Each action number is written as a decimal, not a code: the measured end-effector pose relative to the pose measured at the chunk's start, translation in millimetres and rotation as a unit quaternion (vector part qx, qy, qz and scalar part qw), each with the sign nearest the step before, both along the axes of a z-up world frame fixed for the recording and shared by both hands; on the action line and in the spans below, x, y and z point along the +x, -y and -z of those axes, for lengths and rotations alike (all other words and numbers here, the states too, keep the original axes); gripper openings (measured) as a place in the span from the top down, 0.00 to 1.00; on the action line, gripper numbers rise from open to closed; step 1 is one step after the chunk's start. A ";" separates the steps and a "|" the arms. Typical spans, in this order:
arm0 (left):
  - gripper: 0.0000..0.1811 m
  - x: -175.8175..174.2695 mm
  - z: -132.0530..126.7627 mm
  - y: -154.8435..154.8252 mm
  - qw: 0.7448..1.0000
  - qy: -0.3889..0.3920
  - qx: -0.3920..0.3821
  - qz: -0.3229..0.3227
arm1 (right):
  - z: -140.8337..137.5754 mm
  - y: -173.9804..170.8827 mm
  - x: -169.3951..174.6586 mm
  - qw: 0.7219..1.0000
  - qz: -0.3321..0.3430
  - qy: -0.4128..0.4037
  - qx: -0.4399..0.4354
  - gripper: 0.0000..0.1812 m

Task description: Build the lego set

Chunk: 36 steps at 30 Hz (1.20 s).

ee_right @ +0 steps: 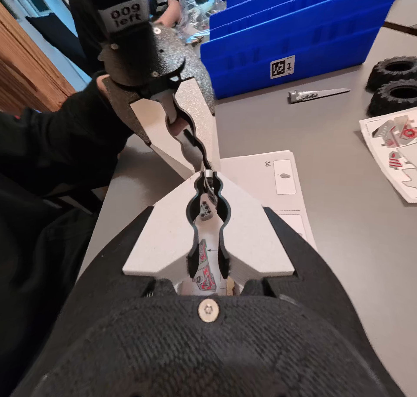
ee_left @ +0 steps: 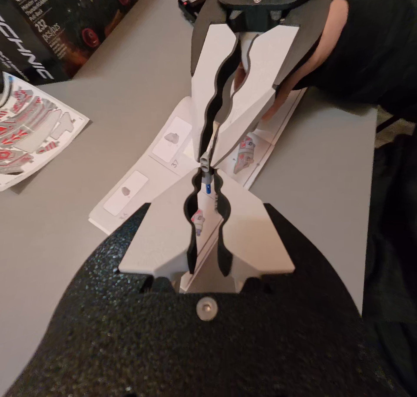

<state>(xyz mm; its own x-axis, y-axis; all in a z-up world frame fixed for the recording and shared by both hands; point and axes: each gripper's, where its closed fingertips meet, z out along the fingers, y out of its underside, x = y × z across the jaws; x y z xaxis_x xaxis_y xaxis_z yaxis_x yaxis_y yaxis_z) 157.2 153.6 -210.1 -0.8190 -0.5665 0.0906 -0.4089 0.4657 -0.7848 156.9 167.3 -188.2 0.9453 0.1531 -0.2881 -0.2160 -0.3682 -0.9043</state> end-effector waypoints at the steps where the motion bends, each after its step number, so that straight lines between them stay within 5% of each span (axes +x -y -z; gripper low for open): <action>1: 0.97 -3.4 1.6 0.5 1.000 -0.007 -0.016 0.008 | 0.5 1.1 -3.1 1.000 -0.010 -0.007 0.000 0.97; 14: 0.97 -17.9 8.2 -7.3 0.987 0.070 -0.060 0.132 | 12.1 8.5 -13.1 0.997 -0.063 0.025 -0.025 0.95; 29: 0.94 -17.8 17.6 -3.5 0.988 0.036 -0.042 0.145 | 26.7 8.2 -21.0 0.989 -0.094 0.105 -0.054 1.00; 36: 0.89 -19.2 25.4 -12.7 0.990 0.044 0.051 0.125 | 26.2 6.9 -26.9 0.985 -0.108 0.117 -0.065 1.00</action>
